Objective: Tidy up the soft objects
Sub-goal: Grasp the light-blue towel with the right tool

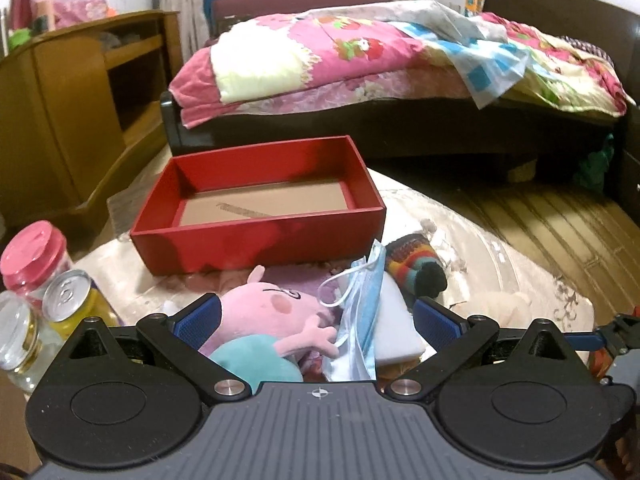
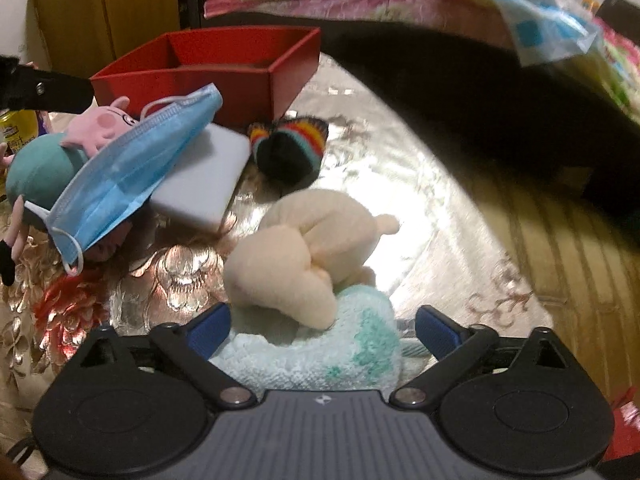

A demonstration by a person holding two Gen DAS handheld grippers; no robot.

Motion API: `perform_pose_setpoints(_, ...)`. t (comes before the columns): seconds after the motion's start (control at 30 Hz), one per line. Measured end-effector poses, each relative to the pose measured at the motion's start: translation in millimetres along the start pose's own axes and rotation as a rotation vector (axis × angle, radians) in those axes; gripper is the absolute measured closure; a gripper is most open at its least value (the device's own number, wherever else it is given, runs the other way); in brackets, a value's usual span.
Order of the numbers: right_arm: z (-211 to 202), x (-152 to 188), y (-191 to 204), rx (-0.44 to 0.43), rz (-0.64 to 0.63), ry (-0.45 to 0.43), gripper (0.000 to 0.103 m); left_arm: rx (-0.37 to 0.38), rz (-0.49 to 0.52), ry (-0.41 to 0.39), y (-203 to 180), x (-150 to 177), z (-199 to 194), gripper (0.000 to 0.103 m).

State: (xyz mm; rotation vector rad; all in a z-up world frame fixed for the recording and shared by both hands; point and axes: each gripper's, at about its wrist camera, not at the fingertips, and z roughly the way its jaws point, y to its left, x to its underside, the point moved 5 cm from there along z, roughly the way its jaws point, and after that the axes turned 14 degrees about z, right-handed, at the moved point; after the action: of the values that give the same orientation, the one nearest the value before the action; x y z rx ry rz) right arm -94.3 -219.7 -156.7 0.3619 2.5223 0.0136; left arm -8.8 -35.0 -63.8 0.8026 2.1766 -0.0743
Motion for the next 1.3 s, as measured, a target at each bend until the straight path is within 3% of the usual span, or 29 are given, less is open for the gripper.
perform_pose_setpoints(0.07, 6.4, 0.7, -0.5, -0.012, 0.014, 0.037, 0.041, 0.003, -0.006, 0.009, 1.1, 0.6, 2.8, 0.006)
perform_pose_setpoints(0.43, 6.7, 21.0, -6.4, -0.047, 0.029, 0.152, 0.041, 0.052, 0.001, 0.033, -4.9, 2.3, 7.9, 0.006)
perform_pose_setpoints(0.53, 12.7, 25.0, -5.9, -0.059, 0.027, 0.189, 0.055, 0.058, 0.005, 0.032, -6.5, 1.8, 7.5, 0.006)
perform_pose_setpoints(0.6, 14.1, 23.7, -7.5, -0.061, 0.039, 0.188, 0.057, 0.062, 0.001, 0.033, -6.4, 2.3, 7.9, 0.006)
perform_pose_setpoints(0.7, 14.5, 19.0, -9.7, -0.073, 0.067, 0.175, 0.069, 0.079, -0.016, 0.047, -4.1, 2.8, 9.9, 0.006)
perform_pose_setpoints(0.77, 12.4, 14.5, -11.0, -0.111, 0.090, 0.164, 0.099, 0.095, -0.043, 0.057, 0.2, 3.1, 11.1, 0.006)
perform_pose_setpoints(0.8, 11.7, 12.7, -11.9, -0.153, 0.116, 0.176, 0.103, 0.107, -0.060, 0.063, 3.5, 3.3, 11.9, 0.006)
perform_pose_setpoints(0.97, 8.5, 7.7, -8.4, -0.338, 0.229, 0.249, 0.103, 0.126, -0.101, 0.063, 14.7, 0.8, 14.8, 0.006)
perform_pose_setpoints(1.3, -34.6, -8.7, 6.7, -0.573, 0.229, 0.165, 0.103, 0.173, 0.074, -0.016, -15.1, -14.6, 19.4, 0.006)
